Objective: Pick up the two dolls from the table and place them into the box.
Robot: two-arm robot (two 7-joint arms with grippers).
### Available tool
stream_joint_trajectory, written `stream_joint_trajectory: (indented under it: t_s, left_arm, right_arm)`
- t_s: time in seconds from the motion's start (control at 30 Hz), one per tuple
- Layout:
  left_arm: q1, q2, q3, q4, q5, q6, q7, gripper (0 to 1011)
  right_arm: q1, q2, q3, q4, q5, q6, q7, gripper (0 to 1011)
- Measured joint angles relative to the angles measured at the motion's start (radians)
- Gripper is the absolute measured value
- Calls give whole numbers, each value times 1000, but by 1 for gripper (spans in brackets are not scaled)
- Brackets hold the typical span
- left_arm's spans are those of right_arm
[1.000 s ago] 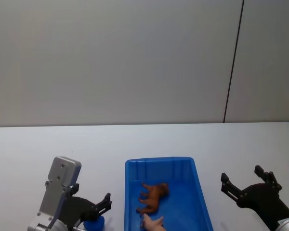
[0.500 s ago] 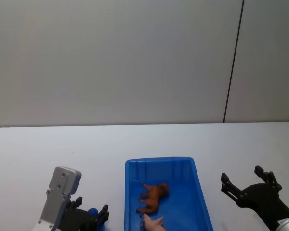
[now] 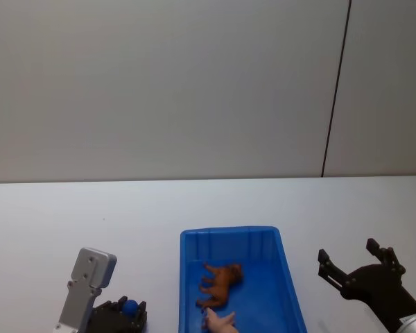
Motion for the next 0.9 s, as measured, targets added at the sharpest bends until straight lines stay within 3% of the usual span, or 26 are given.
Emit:
stream_joint_trajectory:
  t_s: [0.1, 0.53, 0.9]
  left_arm:
    - [0, -1, -1, 2, 0, -1, 0, 302]
    - [-8, -8, -8, -12, 23, -51, -14, 227]
    - [-46, -16, -18, -47, 71, -116, -87, 178]
  right_arm:
    - [0, 0, 0, 0, 0, 0, 0, 1001]
    - [0, 0, 0, 0, 0, 0, 0, 1001]
    - [0, 0, 0, 0, 0, 0, 0, 1001]
